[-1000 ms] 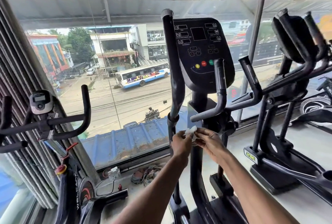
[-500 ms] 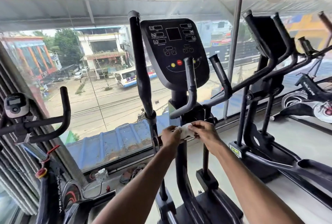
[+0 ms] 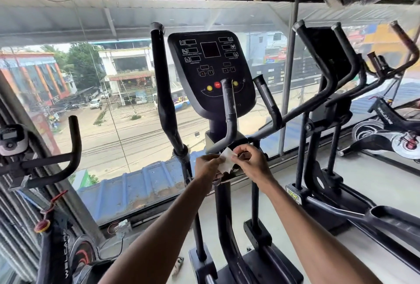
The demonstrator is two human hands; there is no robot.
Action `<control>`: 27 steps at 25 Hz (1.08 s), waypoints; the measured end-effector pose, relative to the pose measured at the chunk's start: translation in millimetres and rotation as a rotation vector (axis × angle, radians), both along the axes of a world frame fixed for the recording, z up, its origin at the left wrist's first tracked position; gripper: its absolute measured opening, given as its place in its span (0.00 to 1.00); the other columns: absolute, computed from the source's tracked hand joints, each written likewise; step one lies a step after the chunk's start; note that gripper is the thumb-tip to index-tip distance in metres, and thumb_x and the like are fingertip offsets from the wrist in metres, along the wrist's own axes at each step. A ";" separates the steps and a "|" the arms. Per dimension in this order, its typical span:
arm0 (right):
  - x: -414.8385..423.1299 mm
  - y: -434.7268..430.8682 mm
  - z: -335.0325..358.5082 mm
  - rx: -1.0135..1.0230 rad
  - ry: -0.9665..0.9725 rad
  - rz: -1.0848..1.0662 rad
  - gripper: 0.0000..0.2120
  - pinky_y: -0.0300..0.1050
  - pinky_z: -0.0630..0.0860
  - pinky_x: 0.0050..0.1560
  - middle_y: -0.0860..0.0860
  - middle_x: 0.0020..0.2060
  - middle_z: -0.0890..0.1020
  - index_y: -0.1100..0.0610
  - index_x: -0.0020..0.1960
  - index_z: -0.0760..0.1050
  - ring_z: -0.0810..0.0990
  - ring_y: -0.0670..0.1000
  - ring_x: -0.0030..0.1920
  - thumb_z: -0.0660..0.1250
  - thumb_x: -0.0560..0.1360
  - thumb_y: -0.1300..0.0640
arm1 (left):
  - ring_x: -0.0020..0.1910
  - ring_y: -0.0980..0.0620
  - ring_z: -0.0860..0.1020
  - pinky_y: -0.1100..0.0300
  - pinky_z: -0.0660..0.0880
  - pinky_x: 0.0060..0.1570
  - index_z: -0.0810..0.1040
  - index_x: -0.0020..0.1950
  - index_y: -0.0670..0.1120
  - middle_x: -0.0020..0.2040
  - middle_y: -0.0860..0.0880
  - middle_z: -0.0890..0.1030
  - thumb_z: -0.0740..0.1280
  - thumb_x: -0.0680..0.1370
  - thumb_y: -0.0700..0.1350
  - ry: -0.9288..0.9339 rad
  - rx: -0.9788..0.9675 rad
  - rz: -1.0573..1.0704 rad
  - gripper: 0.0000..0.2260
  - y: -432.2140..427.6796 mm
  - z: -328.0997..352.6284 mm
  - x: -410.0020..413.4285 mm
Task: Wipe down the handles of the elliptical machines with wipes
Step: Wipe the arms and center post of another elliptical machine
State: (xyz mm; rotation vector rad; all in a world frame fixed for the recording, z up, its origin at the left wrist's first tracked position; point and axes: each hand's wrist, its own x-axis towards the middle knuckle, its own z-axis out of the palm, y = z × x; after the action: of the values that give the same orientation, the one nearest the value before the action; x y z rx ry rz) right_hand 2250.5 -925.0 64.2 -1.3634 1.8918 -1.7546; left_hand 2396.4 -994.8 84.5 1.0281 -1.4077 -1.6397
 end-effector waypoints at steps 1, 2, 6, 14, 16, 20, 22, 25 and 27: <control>1.3 -1.9 2.1 0.009 0.036 0.042 0.11 0.36 0.80 0.47 0.46 0.49 0.85 0.51 0.51 0.83 0.84 0.45 0.47 0.80 0.72 0.53 | 0.36 0.50 0.84 0.54 0.83 0.40 0.85 0.48 0.42 0.43 0.43 0.86 0.73 0.77 0.38 0.003 -0.025 -0.014 0.02 -1.7 5.5 -1.6; 2.8 -3.9 4.6 0.022 0.074 0.064 0.13 0.33 0.79 0.48 0.46 0.49 0.86 0.52 0.54 0.84 0.84 0.45 0.48 0.81 0.71 0.53 | 0.37 0.51 0.84 0.55 0.82 0.40 0.85 0.48 0.43 0.42 0.45 0.86 0.72 0.78 0.39 0.009 -0.046 -0.028 0.02 -3.8 10.8 -3.7; 2.5 -17.9 17.9 -0.083 0.153 -0.114 0.11 0.24 0.72 0.41 0.47 0.44 0.86 0.58 0.54 0.85 0.83 0.43 0.42 0.78 0.75 0.56 | 0.43 0.48 0.83 0.57 0.81 0.38 0.85 0.49 0.46 0.46 0.44 0.86 0.71 0.80 0.43 0.014 -0.183 -0.023 0.03 -16.7 30.4 -14.0; -30.9 -74.8 50.9 -0.269 0.205 -0.471 0.13 0.53 0.80 0.50 0.56 0.49 0.86 0.56 0.61 0.81 0.84 0.57 0.48 0.73 0.77 0.59 | 0.51 0.48 0.84 0.46 0.81 0.60 0.84 0.46 0.51 0.45 0.52 0.85 0.66 0.66 0.49 0.043 -0.184 0.067 0.11 -65.8 42.2 -50.3; -35.4 -89.4 56.5 -0.270 0.254 -0.516 0.12 0.50 0.78 0.50 0.57 0.48 0.86 0.57 0.60 0.82 0.84 0.59 0.47 0.73 0.77 0.60 | 0.50 0.47 0.82 0.52 0.79 0.59 0.81 0.45 0.51 0.46 0.51 0.83 0.66 0.69 0.46 0.001 -0.222 0.037 0.07 -70.5 42.8 -60.5; -39.7 -106.4 56.1 -0.287 0.388 -0.498 0.12 0.43 0.76 0.48 0.58 0.46 0.85 0.59 0.59 0.85 0.83 0.58 0.42 0.75 0.76 0.62 | 0.46 0.48 0.79 0.53 0.77 0.55 0.79 0.42 0.53 0.39 0.54 0.81 0.65 0.78 0.42 -0.032 -0.240 0.024 0.08 -85.3 40.0 -78.3; -42.0 -112.7 67.0 -0.308 0.404 -0.500 0.11 0.44 0.77 0.49 0.59 0.46 0.85 0.61 0.58 0.85 0.84 0.59 0.43 0.75 0.76 0.62 | 0.47 0.49 0.79 0.53 0.79 0.56 0.83 0.47 0.53 0.39 0.57 0.81 0.65 0.79 0.43 -0.021 -0.223 0.024 0.08 -88.3 40.1 -82.4; -48.9 -122.9 87.2 -0.296 0.407 -0.534 0.11 0.47 0.78 0.53 0.58 0.47 0.86 0.60 0.57 0.86 0.84 0.59 0.47 0.76 0.75 0.61 | 0.50 0.47 0.82 0.52 0.78 0.58 0.84 0.51 0.52 0.40 0.57 0.81 0.65 0.79 0.44 -0.006 -0.253 0.035 0.08 -89.3 42.9 -87.0; -52.5 -121.4 84.4 -0.338 0.484 -0.479 0.10 0.36 0.75 0.53 0.57 0.46 0.85 0.60 0.55 0.86 0.84 0.56 0.45 0.77 0.74 0.63 | 0.53 0.43 0.83 0.45 0.79 0.61 0.84 0.51 0.53 0.44 0.53 0.85 0.65 0.74 0.49 0.025 -0.249 0.036 0.10 -92.5 43.9 -93.9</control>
State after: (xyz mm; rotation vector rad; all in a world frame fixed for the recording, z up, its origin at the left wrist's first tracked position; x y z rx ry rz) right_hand 2198.0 -1046.5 148.7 -1.6773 2.4209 -2.2025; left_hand 2302.5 -1087.3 128.4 0.8805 -1.5228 -1.4046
